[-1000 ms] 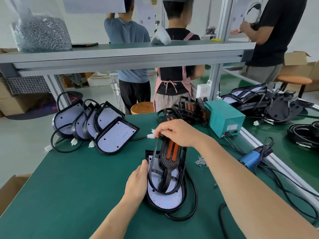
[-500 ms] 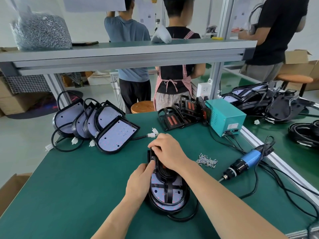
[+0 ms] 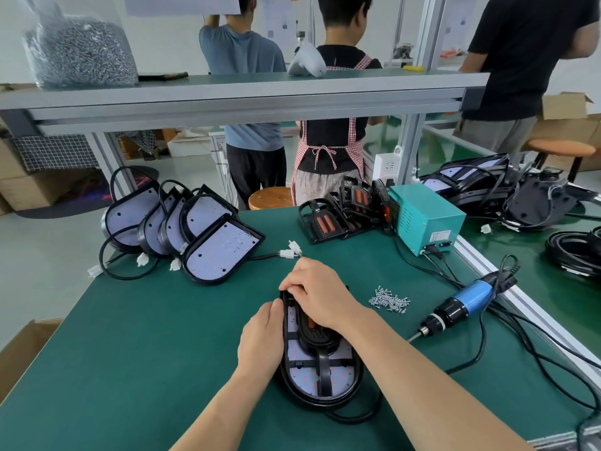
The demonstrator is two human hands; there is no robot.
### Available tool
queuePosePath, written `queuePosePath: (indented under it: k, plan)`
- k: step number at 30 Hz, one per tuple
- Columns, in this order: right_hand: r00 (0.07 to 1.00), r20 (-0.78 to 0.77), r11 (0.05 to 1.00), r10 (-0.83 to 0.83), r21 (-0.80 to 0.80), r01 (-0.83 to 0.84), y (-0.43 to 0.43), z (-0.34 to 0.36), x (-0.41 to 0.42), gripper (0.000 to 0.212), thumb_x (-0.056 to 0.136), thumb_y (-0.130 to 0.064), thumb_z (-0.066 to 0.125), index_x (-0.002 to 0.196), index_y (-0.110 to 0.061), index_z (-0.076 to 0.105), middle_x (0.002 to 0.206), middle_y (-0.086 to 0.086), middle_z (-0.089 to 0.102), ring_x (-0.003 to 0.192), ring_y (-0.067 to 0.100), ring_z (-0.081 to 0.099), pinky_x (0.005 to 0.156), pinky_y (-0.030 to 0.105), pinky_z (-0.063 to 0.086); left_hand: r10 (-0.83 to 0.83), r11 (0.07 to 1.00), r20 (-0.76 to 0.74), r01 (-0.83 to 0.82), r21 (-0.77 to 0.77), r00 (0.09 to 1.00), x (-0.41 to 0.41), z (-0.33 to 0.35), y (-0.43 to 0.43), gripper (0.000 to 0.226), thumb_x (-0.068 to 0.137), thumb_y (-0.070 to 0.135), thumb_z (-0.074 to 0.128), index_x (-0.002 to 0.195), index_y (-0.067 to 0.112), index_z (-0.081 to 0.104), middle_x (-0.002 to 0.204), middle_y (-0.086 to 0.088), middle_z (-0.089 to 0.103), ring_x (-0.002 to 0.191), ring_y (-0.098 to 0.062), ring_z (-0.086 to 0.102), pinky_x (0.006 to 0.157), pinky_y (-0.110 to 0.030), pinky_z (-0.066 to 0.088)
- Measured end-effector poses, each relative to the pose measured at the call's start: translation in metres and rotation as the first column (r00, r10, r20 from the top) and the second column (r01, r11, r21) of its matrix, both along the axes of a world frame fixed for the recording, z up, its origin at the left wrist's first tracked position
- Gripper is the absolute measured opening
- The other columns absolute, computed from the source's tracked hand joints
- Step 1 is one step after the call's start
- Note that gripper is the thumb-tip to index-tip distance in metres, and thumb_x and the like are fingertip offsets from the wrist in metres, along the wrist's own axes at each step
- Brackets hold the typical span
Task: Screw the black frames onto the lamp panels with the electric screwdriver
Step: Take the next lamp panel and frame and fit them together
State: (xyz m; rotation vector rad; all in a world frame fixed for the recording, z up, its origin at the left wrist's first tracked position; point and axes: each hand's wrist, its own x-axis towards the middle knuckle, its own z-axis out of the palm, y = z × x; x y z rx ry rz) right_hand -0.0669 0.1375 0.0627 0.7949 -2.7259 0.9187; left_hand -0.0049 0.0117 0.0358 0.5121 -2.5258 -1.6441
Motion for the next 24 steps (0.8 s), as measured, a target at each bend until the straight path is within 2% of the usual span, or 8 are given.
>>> queuePosePath:
  k: [3, 6, 8, 11, 16, 18, 20, 24]
  plan:
    - [0.990, -0.128, 0.998, -0.065, -0.020, 0.063, 0.002, -0.011, 0.005, 0.018, 0.094, -0.008, 0.063, 0.108, -0.010, 0.073, 0.110, 0.004, 0.058, 0.105, 0.024, 0.055, 0.086, 0.034, 0.048, -0.047, 0.998, 0.040, 0.045, 0.039, 0.998, 0.004, 0.003, -0.001, 0.034, 0.090, 0.059, 0.043, 0.079, 0.033, 0.061, 0.079, 0.010, 0.066, 0.083, -0.019, 0.060, 0.083, -0.040, 0.049]
    - [0.975, -0.155, 0.987, -0.158, -0.026, 0.156, 0.003, -0.015, 0.007, 0.017, 0.094, -0.013, 0.065, 0.108, -0.010, 0.073, 0.109, 0.002, 0.059, 0.105, 0.023, 0.055, 0.084, 0.036, 0.049, -0.189, 0.982, 0.067, 0.187, 0.028, 0.980, 0.007, 0.005, -0.006, 0.052, 0.072, 0.064, 0.056, 0.112, 0.030, 0.062, 0.080, 0.004, 0.064, 0.081, -0.019, 0.062, 0.077, -0.041, 0.050]
    - [0.976, -0.138, 0.985, -0.171, -0.045, 0.166, 0.002, -0.016, 0.008, 0.016, 0.098, -0.015, 0.060, 0.103, -0.009, 0.074, 0.105, 0.004, 0.061, 0.102, 0.024, 0.056, 0.086, 0.038, 0.048, -0.250, 0.963, 0.059, 0.242, 0.119, 0.966, 0.008, 0.007, -0.008, 0.052, 0.072, 0.056, 0.063, 0.114, 0.027, 0.062, 0.077, -0.008, 0.064, 0.077, -0.020, 0.062, 0.082, -0.052, 0.052]
    - [0.986, -0.038, 0.980, -0.162, -0.120, 0.156, 0.008, -0.010, 0.009, 0.023, 0.104, -0.019, 0.054, 0.110, -0.010, 0.074, 0.111, 0.004, 0.064, 0.109, 0.024, 0.055, 0.097, 0.036, 0.042, -0.271, 0.948, 0.037, 0.260, 0.186, 0.962, 0.010, 0.010, -0.008, 0.045, 0.073, 0.049, 0.066, 0.113, 0.028, 0.062, 0.086, -0.021, 0.070, 0.078, -0.024, 0.062, 0.089, -0.056, 0.051]
    - [0.983, 0.019, 0.979, -0.183, -0.091, 0.184, 0.029, -0.015, 0.045, 0.045, 0.101, -0.045, 0.054, 0.141, -0.024, 0.059, 0.150, -0.007, 0.049, 0.145, 0.013, 0.031, 0.121, 0.034, 0.020, -0.222, 0.969, 0.024, 0.217, 0.117, 0.975, 0.013, 0.007, -0.006, 0.051, 0.072, 0.053, 0.062, 0.120, 0.036, 0.058, 0.063, 0.004, 0.055, 0.062, -0.015, 0.054, 0.067, -0.041, 0.048]
    - [0.982, 0.062, 0.984, -0.181, 0.013, 0.180, 0.034, -0.029, 0.065, 0.057, 0.102, -0.054, 0.043, 0.155, -0.031, 0.039, 0.161, -0.016, 0.026, 0.154, 0.009, 0.009, 0.125, 0.034, 0.009, -0.208, 0.971, 0.034, 0.202, 0.126, 0.977, 0.013, 0.007, -0.005, 0.052, 0.071, 0.054, 0.063, 0.121, 0.040, 0.056, 0.063, 0.003, 0.063, 0.063, -0.016, 0.063, 0.072, -0.041, 0.054]
    - [0.978, 0.086, 0.980, -0.193, 0.076, 0.186, 0.035, -0.038, 0.071, 0.057, 0.107, -0.048, 0.036, 0.161, -0.034, 0.023, 0.165, -0.020, 0.008, 0.155, 0.005, -0.003, 0.126, 0.031, 0.000, -0.198, 0.970, 0.034, 0.191, 0.151, 0.980, 0.011, 0.005, -0.004, 0.056, 0.070, 0.055, 0.064, 0.124, 0.040, 0.055, 0.077, -0.004, 0.072, 0.077, -0.022, 0.071, 0.084, -0.048, 0.057]
    - [0.971, 0.072, 0.966, -0.226, 0.142, 0.214, 0.030, -0.038, 0.068, 0.055, 0.109, -0.042, 0.031, 0.162, -0.035, 0.017, 0.170, -0.012, 0.004, 0.154, 0.004, -0.007, 0.121, 0.027, -0.009, -0.203, 0.970, 0.041, 0.195, 0.144, 0.978, 0.009, 0.004, -0.004, 0.060, 0.070, 0.057, 0.063, 0.127, 0.037, 0.055, 0.087, 0.001, 0.076, 0.087, -0.020, 0.073, 0.092, -0.051, 0.054]
